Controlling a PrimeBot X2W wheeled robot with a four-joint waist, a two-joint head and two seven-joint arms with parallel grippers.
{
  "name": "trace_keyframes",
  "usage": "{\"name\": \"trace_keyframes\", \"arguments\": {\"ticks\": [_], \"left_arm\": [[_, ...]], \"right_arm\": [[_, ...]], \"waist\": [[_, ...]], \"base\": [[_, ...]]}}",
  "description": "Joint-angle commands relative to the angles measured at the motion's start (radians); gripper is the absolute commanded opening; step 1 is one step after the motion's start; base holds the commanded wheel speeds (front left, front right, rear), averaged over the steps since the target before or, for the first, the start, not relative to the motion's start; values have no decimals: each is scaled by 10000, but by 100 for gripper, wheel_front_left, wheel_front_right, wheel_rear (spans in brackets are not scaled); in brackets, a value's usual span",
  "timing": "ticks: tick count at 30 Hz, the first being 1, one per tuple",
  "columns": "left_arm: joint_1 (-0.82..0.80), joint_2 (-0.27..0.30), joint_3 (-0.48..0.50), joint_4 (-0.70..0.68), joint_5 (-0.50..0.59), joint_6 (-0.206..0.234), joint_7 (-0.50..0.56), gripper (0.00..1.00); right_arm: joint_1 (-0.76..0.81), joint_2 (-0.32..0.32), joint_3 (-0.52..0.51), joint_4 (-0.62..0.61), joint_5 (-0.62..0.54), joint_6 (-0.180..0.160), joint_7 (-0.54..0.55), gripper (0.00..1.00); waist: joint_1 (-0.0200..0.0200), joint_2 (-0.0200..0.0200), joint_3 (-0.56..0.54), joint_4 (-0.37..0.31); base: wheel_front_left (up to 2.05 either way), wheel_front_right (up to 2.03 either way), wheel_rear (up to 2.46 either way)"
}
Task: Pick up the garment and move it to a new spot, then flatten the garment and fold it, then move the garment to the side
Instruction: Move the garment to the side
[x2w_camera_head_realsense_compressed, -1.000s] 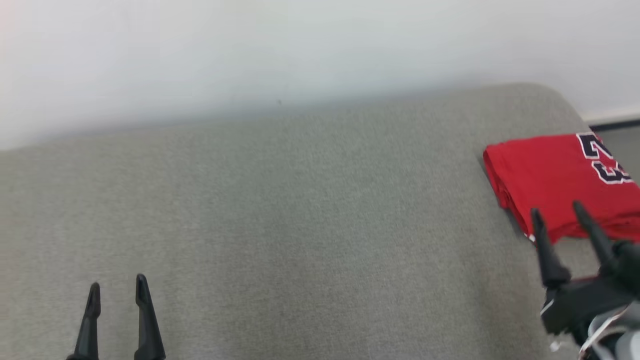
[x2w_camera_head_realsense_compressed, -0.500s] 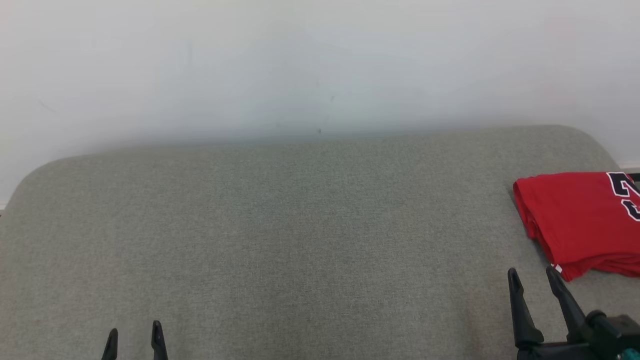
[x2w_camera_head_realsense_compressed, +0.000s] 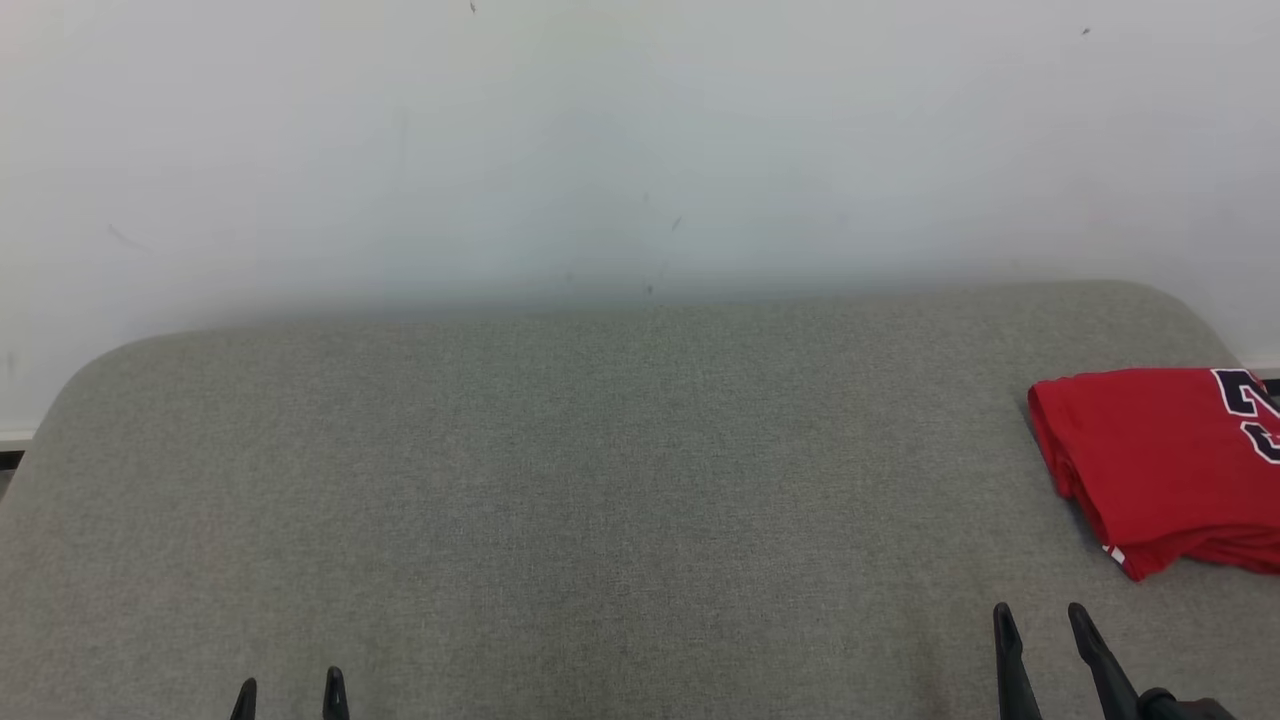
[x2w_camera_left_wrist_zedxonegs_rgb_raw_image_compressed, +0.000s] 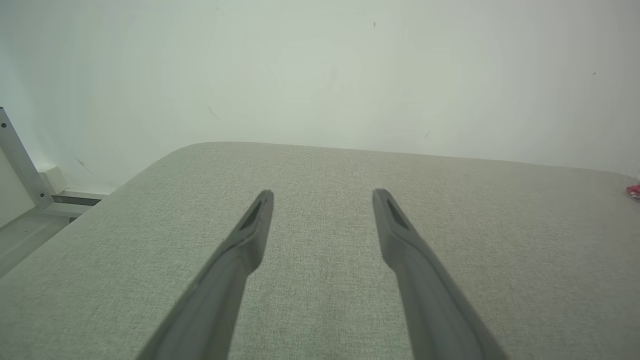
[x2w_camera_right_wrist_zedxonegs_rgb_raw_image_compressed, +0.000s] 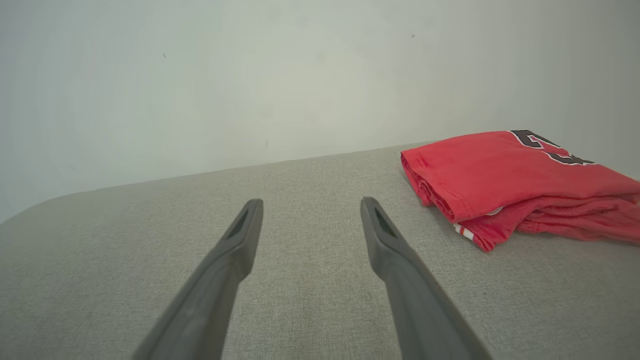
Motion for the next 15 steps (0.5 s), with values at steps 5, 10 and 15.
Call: {"name": "trace_keyframes", "arguments": {"ticks": [5, 10, 15], "left_arm": [[241, -10, 35, 92, 52, -38, -24, 100], [308, -11, 97, 173, -45, -19, -24, 100], [286, -11, 170, 210, -123, -34, -24, 100]], "right_arm": [[191, -59, 138, 131, -4, 1, -81, 100], [239, 7, 222, 113, -73, 1, -82, 100], [206, 38, 283, 90, -78, 1, -79, 100]], "waist": [[0, 0, -103, 10], [0, 0, -170, 7], [0, 0, -188, 5]], "base": [[0, 0, 0], [0, 0, 0], [0, 0, 0]]}}
